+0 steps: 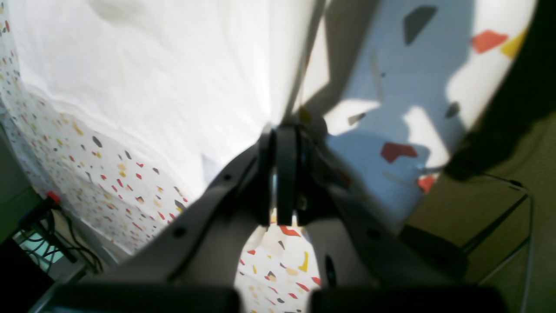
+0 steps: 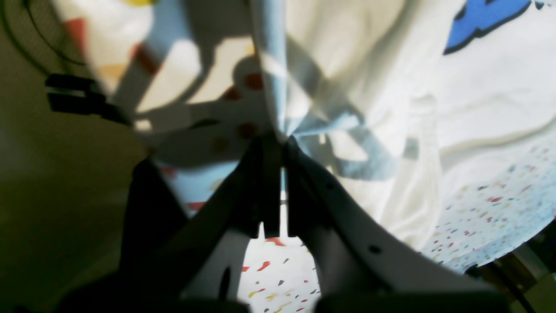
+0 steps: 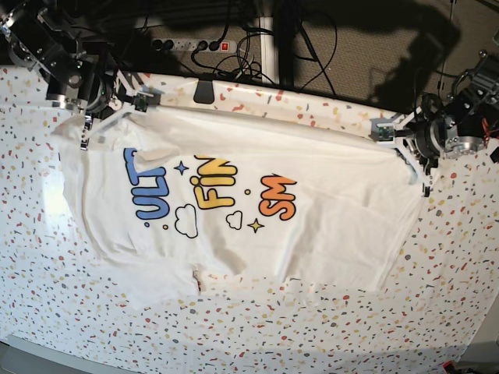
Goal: Fold the T-shirt properly
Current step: 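Drag the gripped shirt edge toward the arms with both grippers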
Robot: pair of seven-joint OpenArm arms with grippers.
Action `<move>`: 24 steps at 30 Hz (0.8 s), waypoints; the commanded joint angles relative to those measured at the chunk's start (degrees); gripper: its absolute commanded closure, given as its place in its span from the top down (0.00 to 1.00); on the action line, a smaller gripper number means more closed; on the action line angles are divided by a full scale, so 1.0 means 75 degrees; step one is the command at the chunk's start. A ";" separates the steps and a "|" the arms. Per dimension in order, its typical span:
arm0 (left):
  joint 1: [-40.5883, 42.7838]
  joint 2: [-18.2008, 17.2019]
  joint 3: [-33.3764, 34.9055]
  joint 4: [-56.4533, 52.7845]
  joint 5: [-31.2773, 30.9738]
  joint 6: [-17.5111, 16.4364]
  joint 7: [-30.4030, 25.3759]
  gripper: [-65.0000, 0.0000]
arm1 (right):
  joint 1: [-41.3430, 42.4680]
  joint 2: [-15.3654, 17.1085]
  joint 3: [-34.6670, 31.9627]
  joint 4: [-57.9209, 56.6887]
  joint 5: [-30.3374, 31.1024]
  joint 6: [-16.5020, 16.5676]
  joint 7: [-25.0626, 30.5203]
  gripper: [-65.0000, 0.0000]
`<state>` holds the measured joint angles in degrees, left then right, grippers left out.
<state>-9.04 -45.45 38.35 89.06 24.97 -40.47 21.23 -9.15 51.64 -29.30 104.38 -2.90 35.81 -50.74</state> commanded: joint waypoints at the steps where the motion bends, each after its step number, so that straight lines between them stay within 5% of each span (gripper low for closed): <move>1: -0.0102 -0.0210 -0.0093 0.0073 0.0172 0.0062 0.0280 0.00 | -0.0020 0.0201 0.0096 0.0131 -0.0169 -0.0038 -0.0332 0.00; 12: -0.0064 -0.0213 -0.0093 0.0699 -0.1017 0.0062 0.1440 0.00 | -0.0117 0.0160 0.0096 0.0192 -0.0122 -0.0385 -0.0615 0.00; 24: -0.0064 -0.0213 -0.0093 0.0839 -0.1303 0.0062 0.2264 0.00 | -0.0114 0.0160 0.0096 0.0239 -0.0093 -0.0277 -0.0533 0.00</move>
<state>-8.60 -45.58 38.35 94.85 13.67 -40.53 36.21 -10.35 51.42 -29.28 105.45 -2.59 33.76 -52.95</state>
